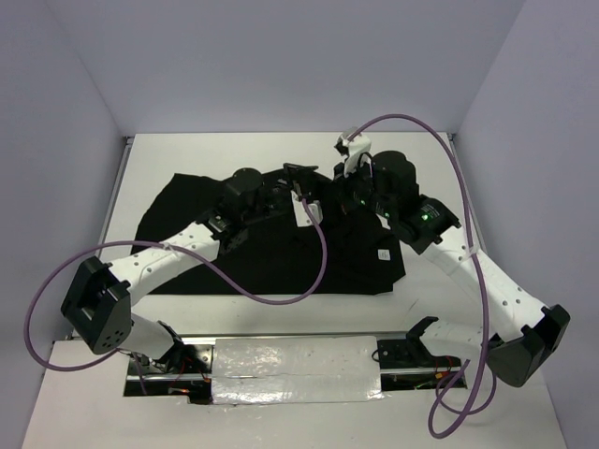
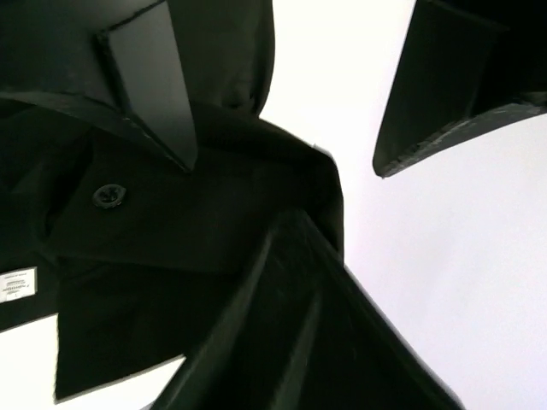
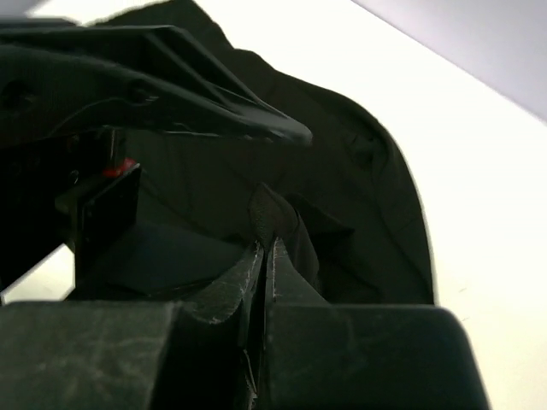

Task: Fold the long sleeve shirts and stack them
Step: Fold the shirt

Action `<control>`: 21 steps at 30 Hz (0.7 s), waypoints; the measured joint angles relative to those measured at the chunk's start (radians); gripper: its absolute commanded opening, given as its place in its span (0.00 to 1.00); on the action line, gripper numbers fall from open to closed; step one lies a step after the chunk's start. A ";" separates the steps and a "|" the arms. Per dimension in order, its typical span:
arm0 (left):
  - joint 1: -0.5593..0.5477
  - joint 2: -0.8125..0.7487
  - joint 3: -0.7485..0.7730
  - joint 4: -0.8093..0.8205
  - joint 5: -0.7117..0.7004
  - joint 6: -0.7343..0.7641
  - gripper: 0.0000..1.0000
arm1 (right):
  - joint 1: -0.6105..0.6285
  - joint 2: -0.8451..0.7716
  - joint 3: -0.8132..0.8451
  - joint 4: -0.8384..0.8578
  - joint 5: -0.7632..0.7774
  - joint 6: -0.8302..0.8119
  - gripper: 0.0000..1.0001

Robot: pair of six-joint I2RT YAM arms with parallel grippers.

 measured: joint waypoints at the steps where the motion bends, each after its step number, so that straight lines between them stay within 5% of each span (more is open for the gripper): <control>1: 0.000 -0.003 -0.007 0.000 -0.015 -0.004 0.99 | -0.003 -0.001 -0.002 0.002 0.009 0.033 0.00; 10: -0.006 -0.158 0.007 -0.187 -0.113 -0.124 0.99 | -0.053 -0.072 -0.122 0.101 0.149 0.443 0.00; 17: -0.206 -0.190 0.037 -0.304 -0.271 -0.306 0.99 | -0.050 -0.116 -0.256 0.231 0.224 0.767 0.00; 21: -0.210 -0.144 0.002 -0.295 -0.333 -0.343 0.99 | -0.046 -0.125 -0.285 0.272 0.246 0.869 0.00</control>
